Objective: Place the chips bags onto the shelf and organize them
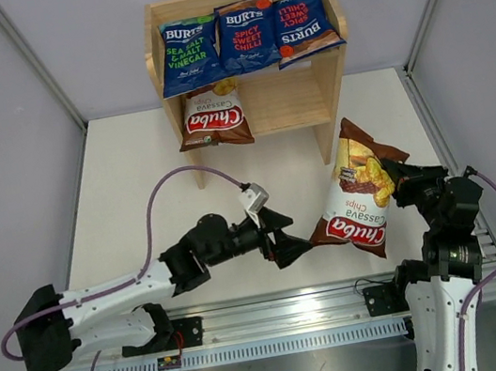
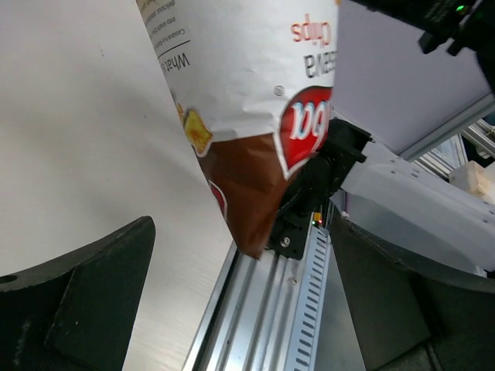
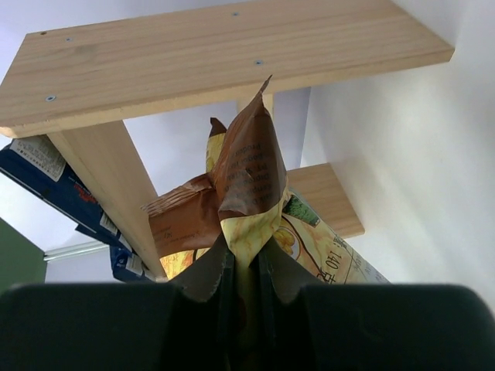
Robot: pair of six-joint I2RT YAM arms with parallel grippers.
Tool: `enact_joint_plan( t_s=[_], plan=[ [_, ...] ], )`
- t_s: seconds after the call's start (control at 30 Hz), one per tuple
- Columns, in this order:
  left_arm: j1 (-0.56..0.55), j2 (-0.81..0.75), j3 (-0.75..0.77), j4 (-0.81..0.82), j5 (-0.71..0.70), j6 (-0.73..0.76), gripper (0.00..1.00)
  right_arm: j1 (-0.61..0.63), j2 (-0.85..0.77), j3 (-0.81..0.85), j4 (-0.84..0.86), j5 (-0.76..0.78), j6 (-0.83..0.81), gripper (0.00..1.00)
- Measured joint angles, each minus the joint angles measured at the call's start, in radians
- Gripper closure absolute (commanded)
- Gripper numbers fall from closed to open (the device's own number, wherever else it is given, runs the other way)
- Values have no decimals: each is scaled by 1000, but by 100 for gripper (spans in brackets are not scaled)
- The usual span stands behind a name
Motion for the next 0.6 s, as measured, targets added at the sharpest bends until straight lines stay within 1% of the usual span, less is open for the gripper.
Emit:
enact_joint_plan(
  t_s=[0.1, 0.23, 0.37, 0.6],
  plan=[
    [-9, 126, 26, 84, -1, 11, 1, 21, 6, 28, -21, 0, 21, 100],
    [-43, 231, 62, 201, 6, 16, 1, 42, 5, 70, -32, 0, 37, 100],
    [-73, 276, 71, 332, 26, 16, 1, 51, 5, 76, -34, -7, 61, 100],
    [-90, 345, 77, 444, 16, 3, 1, 65, -2, 76, -18, -7, 119, 100]
  ],
)
